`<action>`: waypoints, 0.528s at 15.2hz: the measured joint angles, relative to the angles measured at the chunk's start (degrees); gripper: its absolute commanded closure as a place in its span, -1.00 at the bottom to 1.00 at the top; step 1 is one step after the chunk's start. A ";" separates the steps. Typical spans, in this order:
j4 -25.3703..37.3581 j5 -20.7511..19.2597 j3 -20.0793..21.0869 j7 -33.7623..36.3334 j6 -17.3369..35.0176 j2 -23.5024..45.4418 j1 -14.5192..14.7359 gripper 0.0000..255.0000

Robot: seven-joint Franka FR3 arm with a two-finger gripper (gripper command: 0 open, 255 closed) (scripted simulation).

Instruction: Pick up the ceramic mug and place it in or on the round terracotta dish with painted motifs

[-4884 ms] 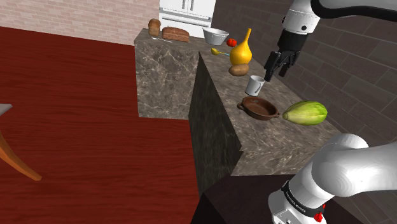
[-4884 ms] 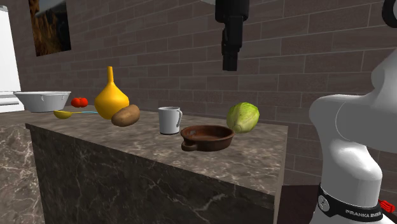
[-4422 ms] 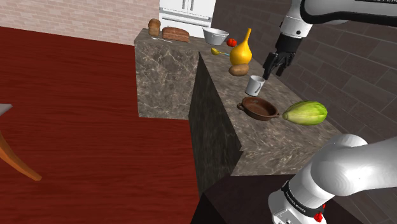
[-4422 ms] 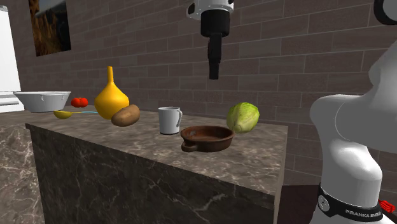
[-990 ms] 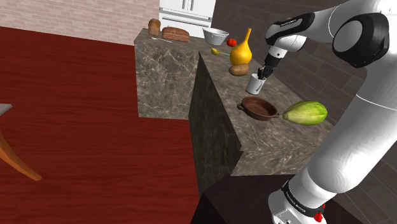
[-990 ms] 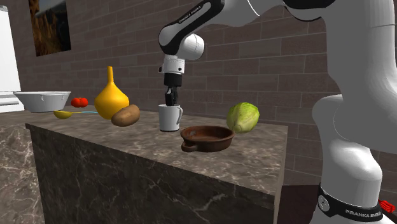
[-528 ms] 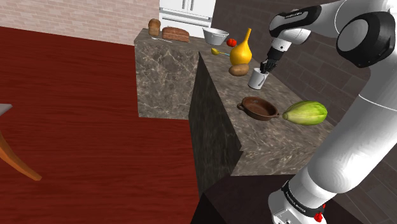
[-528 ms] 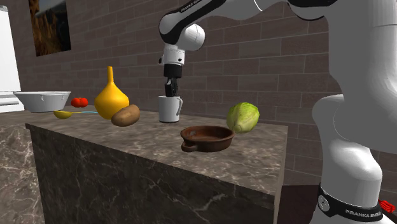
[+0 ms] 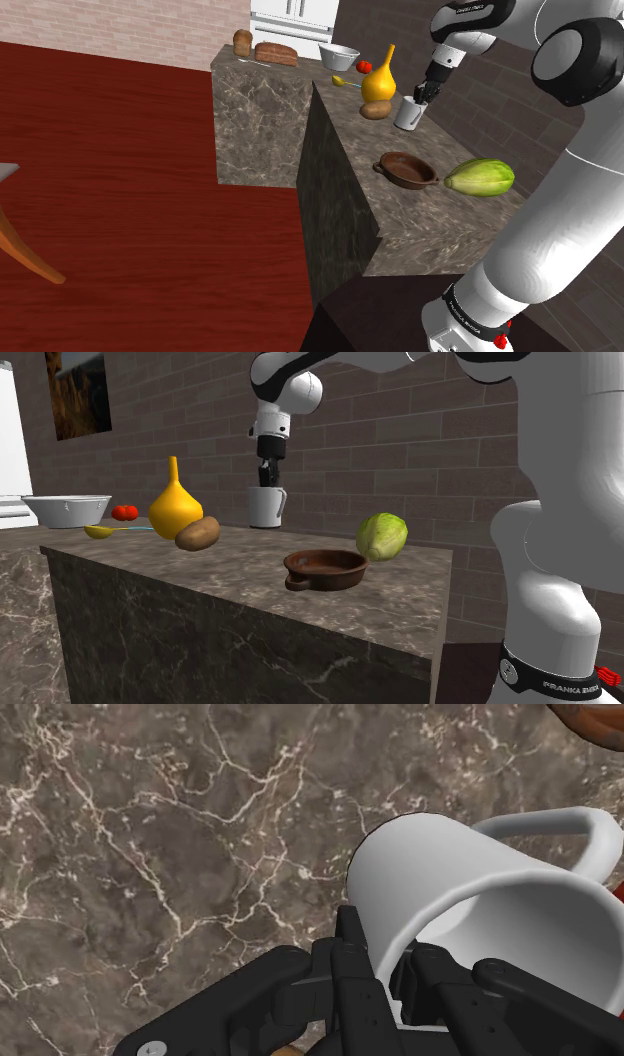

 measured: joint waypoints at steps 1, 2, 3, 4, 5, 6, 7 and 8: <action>0.93 0.01 -0.04 0.04 -0.88 0.06 -0.06 1.00; 1.85 0.09 -0.05 0.10 -1.62 0.26 -0.12 1.00; 2.57 -0.03 -0.05 0.26 -2.46 0.12 -0.10 1.00; 3.13 -0.10 -0.02 0.46 -3.07 0.02 -0.04 1.00; 4.32 0.08 -0.09 0.35 -3.98 0.38 -0.21 1.00; 3.14 -0.68 0.00 0.87 -3.93 -1.00 0.20 1.00; 1.26 -1.81 0.28 1.91 -3.61 -3.00 0.88 1.00; -0.99 -3.16 0.58 2.94 -3.30 -5.41 1.46 1.00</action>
